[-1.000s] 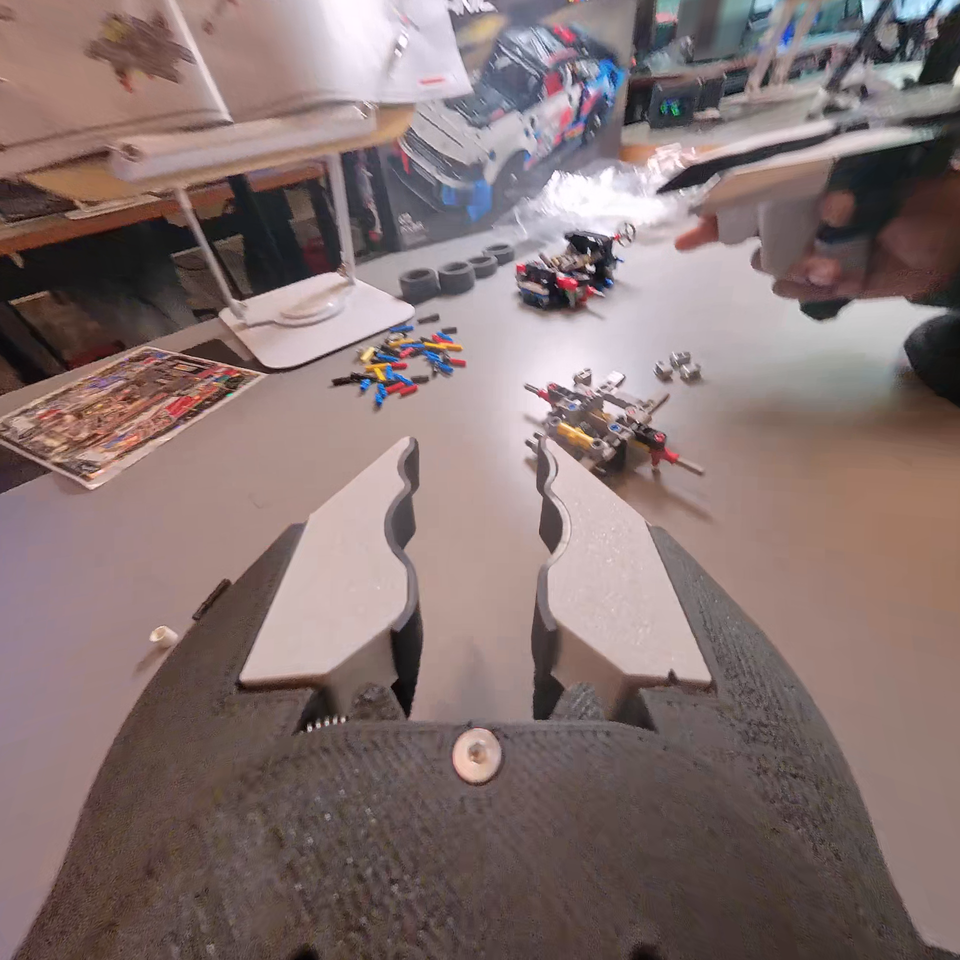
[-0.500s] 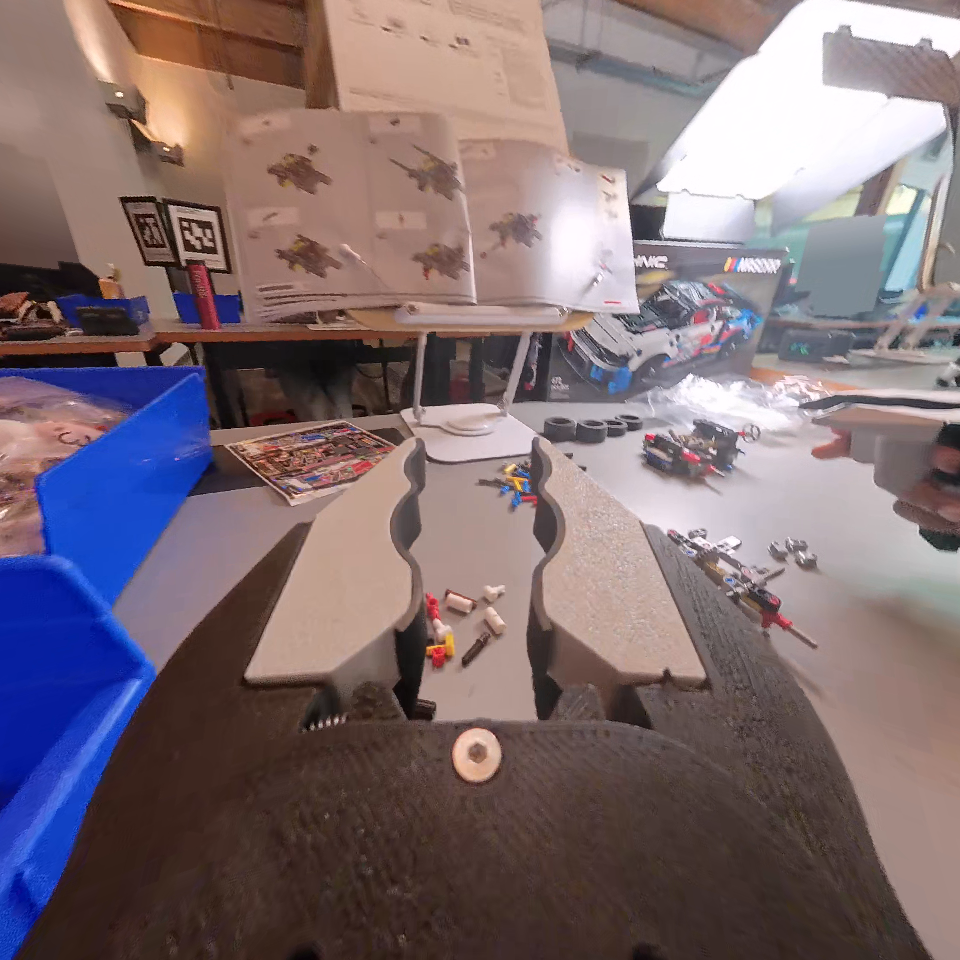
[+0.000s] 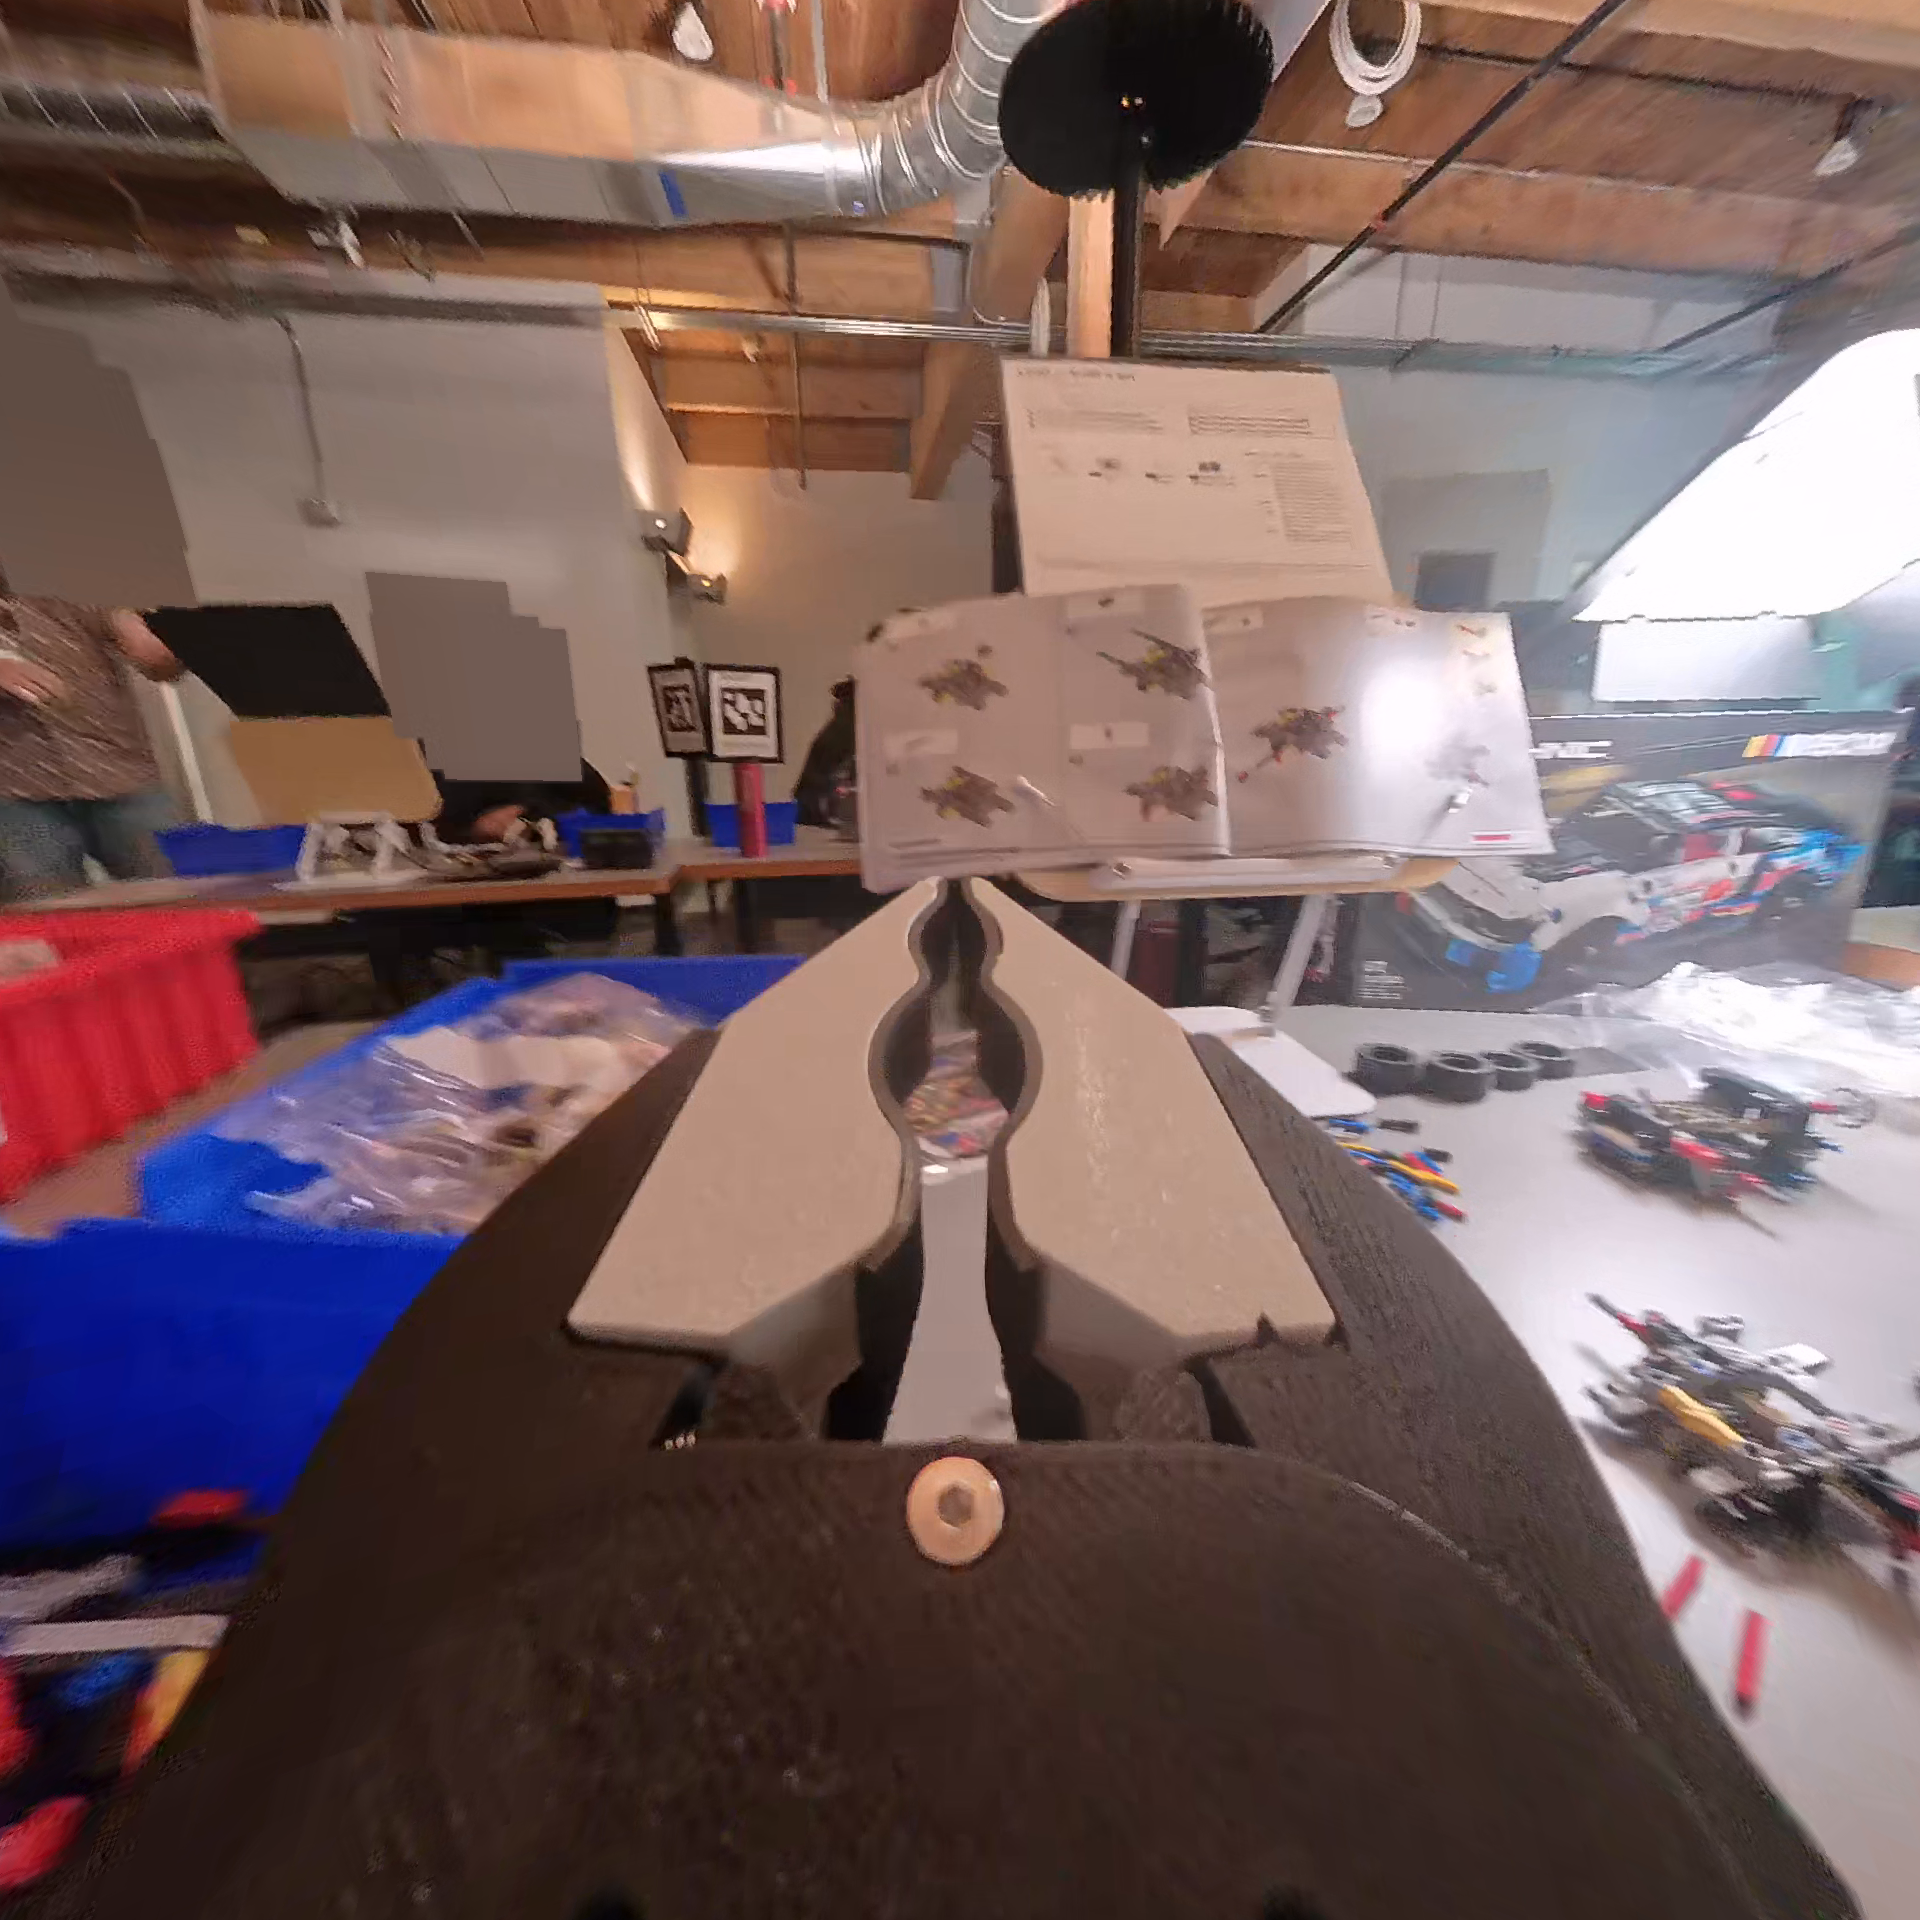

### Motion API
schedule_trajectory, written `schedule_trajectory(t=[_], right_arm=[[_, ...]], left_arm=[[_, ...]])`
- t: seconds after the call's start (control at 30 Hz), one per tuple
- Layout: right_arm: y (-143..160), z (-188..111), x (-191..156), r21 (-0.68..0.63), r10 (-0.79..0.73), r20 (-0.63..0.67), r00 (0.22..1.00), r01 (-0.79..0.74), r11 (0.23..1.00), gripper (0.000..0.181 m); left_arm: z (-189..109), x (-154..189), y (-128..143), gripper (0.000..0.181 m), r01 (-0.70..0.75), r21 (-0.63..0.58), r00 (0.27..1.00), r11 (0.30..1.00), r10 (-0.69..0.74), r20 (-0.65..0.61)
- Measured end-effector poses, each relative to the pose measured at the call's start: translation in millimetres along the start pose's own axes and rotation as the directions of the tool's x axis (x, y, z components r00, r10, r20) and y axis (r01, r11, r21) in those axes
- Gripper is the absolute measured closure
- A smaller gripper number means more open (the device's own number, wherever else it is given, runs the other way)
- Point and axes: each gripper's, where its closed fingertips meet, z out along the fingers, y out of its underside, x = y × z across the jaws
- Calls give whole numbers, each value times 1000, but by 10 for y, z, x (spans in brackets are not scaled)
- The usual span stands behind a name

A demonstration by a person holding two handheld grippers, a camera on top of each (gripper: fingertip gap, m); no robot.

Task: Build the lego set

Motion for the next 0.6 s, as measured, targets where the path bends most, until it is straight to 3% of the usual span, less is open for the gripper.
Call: schedule_trajectory(t=[0.1,0.2,0.33,0.43,0.6], right_arm=[[-16,-15,20,6,3,-8,1000,-3,1000,172],[-28,-22,35,9,5,-15,1000,-5,1000,176],[-25,-19,43,9,5,-26,1000,-5,1000,179],[-26,-16,8,12,4,-13,1000,-4,1000,178],[-35,-13,-78,15,-18,18,1000,18,1000,150]], left_arm=[[-46,-338,-350,181,-103,-47,994,994,105,34],[-47,-649,-371,181,-169,-250,985,953,171,-14],[-125,-936,129,176,-231,-602,972,765,152,-180],[-212,-1131,536,170,-275,-741,958,613,116,-261],[-428,-1538,1167,137,-320,-888,947,331,80,-311]])
